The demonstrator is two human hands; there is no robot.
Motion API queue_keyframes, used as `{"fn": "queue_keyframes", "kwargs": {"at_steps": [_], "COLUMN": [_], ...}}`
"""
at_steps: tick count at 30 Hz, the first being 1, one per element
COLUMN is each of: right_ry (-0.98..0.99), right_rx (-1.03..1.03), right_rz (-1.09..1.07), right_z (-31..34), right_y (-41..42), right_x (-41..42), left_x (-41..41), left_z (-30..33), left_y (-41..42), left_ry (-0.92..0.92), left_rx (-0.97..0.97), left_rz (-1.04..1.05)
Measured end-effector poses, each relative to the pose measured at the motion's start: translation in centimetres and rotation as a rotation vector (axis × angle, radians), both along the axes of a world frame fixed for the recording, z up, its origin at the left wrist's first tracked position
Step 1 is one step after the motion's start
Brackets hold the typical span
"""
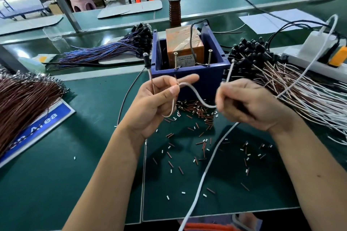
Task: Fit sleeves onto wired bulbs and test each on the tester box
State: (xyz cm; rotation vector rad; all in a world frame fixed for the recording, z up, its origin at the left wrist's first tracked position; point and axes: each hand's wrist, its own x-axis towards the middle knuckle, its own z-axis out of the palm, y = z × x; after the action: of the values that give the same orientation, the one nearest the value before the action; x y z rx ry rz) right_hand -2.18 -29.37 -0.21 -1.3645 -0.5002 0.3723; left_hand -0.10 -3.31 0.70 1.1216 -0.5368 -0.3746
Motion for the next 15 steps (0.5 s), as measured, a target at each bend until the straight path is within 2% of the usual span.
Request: {"fn": "queue_keyframes", "kwargs": {"at_steps": [3, 5, 11, 15], "right_ry": [-0.047, -0.043, -0.014, 0.02], "right_rx": [-0.317, -0.391, -0.379, -0.291], "right_rz": [0.058, 0.095, 0.035, 0.084], "right_z": [-0.3, -0.3, -0.8, -0.5], "right_y": [2.3, 3.4, 4.2, 3.0], "right_x": [-0.5, -0.9, -0.8, -0.7], "left_x": [-0.5, -0.7, -0.8, -0.7], "left_z": [-0.2, -0.5, -0.9, -0.9], "left_y": [-0.9, -1.5, -2.3, -2.2], "left_ry": [0.035, 0.048, 0.074, 0.11], "left_rx": [0.059, 0.09, 0.148, 0.105], "left_rz": [-0.074, -0.086, 0.063, 0.035]}}
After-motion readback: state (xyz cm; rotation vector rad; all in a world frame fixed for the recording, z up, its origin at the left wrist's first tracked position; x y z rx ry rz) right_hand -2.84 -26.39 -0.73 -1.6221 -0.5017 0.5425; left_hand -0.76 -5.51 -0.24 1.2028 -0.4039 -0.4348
